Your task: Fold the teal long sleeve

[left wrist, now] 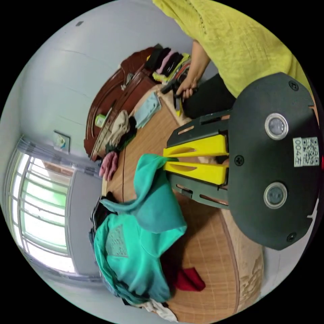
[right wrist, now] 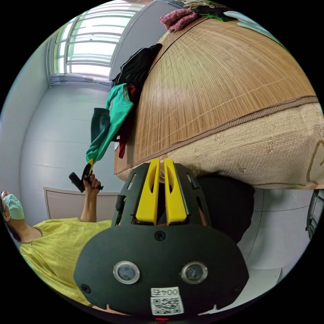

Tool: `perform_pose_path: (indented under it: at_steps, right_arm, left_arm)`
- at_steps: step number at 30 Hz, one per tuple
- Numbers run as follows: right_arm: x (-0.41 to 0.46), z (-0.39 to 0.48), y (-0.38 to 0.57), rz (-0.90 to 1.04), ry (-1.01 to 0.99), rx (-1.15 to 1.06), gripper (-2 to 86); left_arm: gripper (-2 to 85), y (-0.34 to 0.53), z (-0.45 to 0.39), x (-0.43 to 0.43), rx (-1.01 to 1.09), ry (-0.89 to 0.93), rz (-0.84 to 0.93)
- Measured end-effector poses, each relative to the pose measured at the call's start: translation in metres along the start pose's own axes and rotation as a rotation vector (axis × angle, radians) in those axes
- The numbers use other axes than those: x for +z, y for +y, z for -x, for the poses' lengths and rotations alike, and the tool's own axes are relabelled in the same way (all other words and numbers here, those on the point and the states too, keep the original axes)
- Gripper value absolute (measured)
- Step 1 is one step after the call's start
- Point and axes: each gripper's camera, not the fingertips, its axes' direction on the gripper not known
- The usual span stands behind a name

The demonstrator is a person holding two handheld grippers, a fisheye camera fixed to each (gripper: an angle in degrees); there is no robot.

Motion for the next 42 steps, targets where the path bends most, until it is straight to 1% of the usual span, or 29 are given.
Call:
perform_pose_path:
  at_steps: [1,2,3,6,7,10,11,12,14,17,21,24,29,31,33,37,42]
  right_arm:
    - [0.0,-0.007,0.006,-0.007,-0.002,0.002,2.5]
    - [0.0,-0.01,0.009,-0.012,-0.005,0.003,2.2]
    - [-0.002,-0.017,0.015,-0.029,-0.01,0.003,1.8]
    - [-0.009,-0.037,0.035,-0.098,-0.03,0.029,1.1]
    - [-0.012,-0.044,0.045,-0.129,-0.036,0.04,1.3]
    - [-0.009,-0.048,0.077,-0.168,-0.061,0.033,3.0]
    - [-0.006,-0.048,0.083,-0.164,-0.07,0.026,3.7]
    - [0.003,-0.046,0.095,-0.142,-0.082,0.008,5.3]
    - [0.02,-0.044,0.109,-0.091,-0.102,-0.03,8.2]
    - [0.049,-0.041,0.118,-0.041,-0.128,-0.084,12.9]
    - [0.1,-0.039,0.101,0.014,-0.173,-0.121,17.4]
    - [0.148,-0.038,0.077,0.076,-0.173,-0.127,19.0]
    - [0.214,-0.048,0.031,0.097,-0.036,-0.106,18.5]
    - [0.24,-0.048,0.003,0.086,0.076,-0.132,16.6]
    - [0.261,-0.045,-0.02,0.083,0.135,-0.161,14.9]
    - [0.32,-0.042,-0.065,0.107,0.251,-0.223,14.0]
    - [0.394,-0.067,-0.095,0.196,0.298,-0.218,13.7]
  left_arm:
    - [3.1,0.003,-0.01,-0.002,0.006,0.038,-0.005]
    - [3.2,0.008,-0.034,-0.003,0.034,0.118,-0.005]
    - [3.3,0.012,-0.063,0.0,0.093,0.161,0.017]
    - [3.9,0.021,-0.12,0.02,0.216,0.178,0.118]
    - [4.0,0.023,-0.125,0.026,0.215,0.183,0.13]
    - [4.7,0.034,-0.117,0.068,0.089,0.267,0.239]
    - [5.1,0.038,-0.108,0.08,0.033,0.345,0.281]
    - [6.2,0.043,-0.101,0.084,-0.024,0.397,0.3]
    - [7.7,0.048,-0.097,0.077,-0.027,0.422,0.287]
    - [9.2,0.058,-0.085,0.056,-0.018,0.365,0.27]
    - [11.9,0.085,-0.039,0.021,-0.163,0.317,0.189]
    - [12.3,0.102,-0.015,-0.004,-0.204,0.32,0.165]
    - [12.0,0.131,0.016,-0.029,-0.322,0.301,0.142]
    - [11.8,0.142,0.027,-0.031,-0.377,0.296,0.146]
    - [11.5,0.153,0.039,-0.033,-0.434,0.292,0.15]
    - [11.3,0.159,0.046,-0.033,-0.458,0.26,0.163]
    - [11.4,0.162,0.052,-0.024,-0.515,0.24,0.162]
